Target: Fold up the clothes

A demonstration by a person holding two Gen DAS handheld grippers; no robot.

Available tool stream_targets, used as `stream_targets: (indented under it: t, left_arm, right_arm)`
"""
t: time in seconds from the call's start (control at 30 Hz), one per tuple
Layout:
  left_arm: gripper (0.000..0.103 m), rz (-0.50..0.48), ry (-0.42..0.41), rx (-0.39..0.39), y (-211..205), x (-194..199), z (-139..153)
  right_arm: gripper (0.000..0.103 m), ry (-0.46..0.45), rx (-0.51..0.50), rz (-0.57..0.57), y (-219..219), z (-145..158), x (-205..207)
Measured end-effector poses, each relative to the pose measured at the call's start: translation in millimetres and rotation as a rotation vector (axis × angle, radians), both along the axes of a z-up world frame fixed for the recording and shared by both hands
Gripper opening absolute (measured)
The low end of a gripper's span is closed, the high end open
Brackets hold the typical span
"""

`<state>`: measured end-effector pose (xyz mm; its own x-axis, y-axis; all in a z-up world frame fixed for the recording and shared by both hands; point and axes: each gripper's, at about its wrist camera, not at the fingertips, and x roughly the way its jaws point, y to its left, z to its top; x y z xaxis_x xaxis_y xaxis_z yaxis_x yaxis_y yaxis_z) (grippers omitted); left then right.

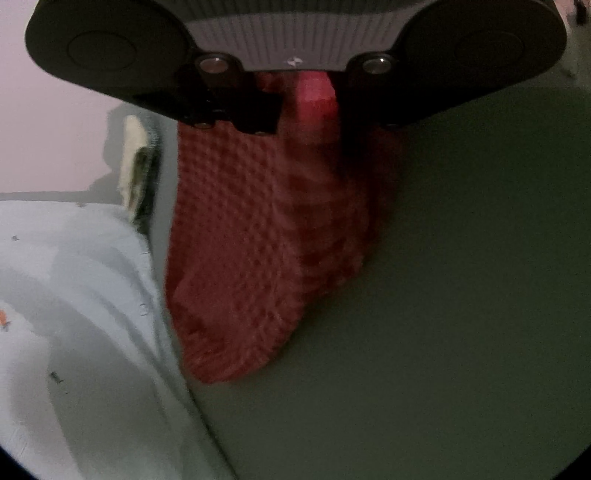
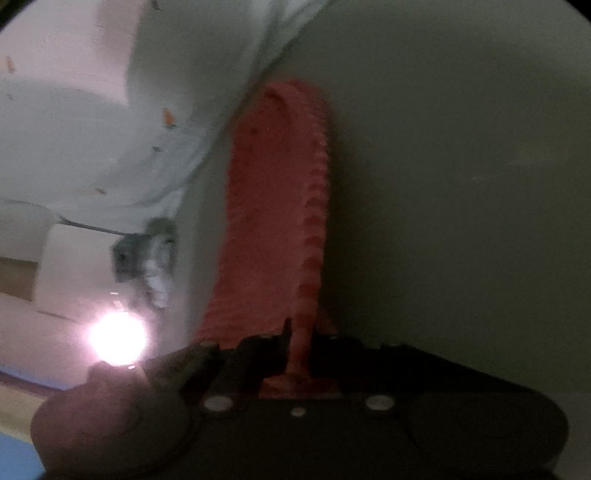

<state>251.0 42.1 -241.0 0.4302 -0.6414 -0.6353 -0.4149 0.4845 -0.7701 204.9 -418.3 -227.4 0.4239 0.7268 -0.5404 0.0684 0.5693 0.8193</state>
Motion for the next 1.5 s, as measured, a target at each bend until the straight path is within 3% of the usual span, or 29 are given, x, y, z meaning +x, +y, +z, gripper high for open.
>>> stream_targets:
  t: [0.17, 0.27, 0.43, 0.63, 0.93, 1.17, 1.2, 1.23, 1.27, 1.3, 1.37, 1.43, 1.5]
  left_arm:
    - [0.005, -0.003, 0.007, -0.076, 12, -21, 25]
    - [0.005, 0.007, 0.035, -0.101, 12, -32, 24]
    - [0.005, 0.057, 0.162, -0.14, 14, -21, -7]
    - [0.005, 0.071, 0.144, -0.142, 19, 0, 3]
    - [0.005, 0.095, 0.113, -0.188, 33, 61, 15]
    - [0.006, 0.123, 0.106, -0.24, 26, 168, 13]
    - [0.017, 0.131, 0.112, -0.239, 26, 186, 11]
    - [0.041, 0.139, 0.113, -0.223, 27, 200, 11]
    - [0.054, 0.153, 0.102, -0.193, 30, 212, 13]
    - [0.077, 0.168, 0.078, -0.163, 32, 223, 17]
    - [0.083, 0.184, 0.014, -0.123, 38, 237, 28]
    - [0.086, 0.18, -0.058, -0.087, 45, 241, 41]
    - [0.086, 0.167, -0.131, 0.014, 48, 235, 54]
  right_arm:
    - [0.004, 0.007, 0.132, -0.002, -20, 26, -21]
    - [0.004, 0.029, 0.195, -0.024, -32, 29, -34]
    - [0.004, 0.153, 0.218, -0.07, -33, 1, -25]
    - [0.004, 0.103, 0.194, -0.073, -31, 14, -7]
    - [0.004, 0.127, 0.284, -0.143, -26, 13, 49]
    - [0.004, 0.136, 0.338, -0.253, -16, 15, 137]
    - [0.005, 0.138, 0.336, -0.269, -15, 14, 152]
    - [0.008, 0.146, 0.335, -0.292, -15, 11, 167]
    - [0.016, 0.154, 0.333, -0.316, -14, 8, 181]
    - [0.033, 0.155, 0.322, -0.341, -14, 6, 195]
    - [0.053, 0.161, 0.304, -0.383, -14, 6, 215]
    - [0.053, 0.118, 0.299, -0.399, -16, 14, 221]
    - [0.056, 0.047, 0.278, -0.397, -19, 24, 222]
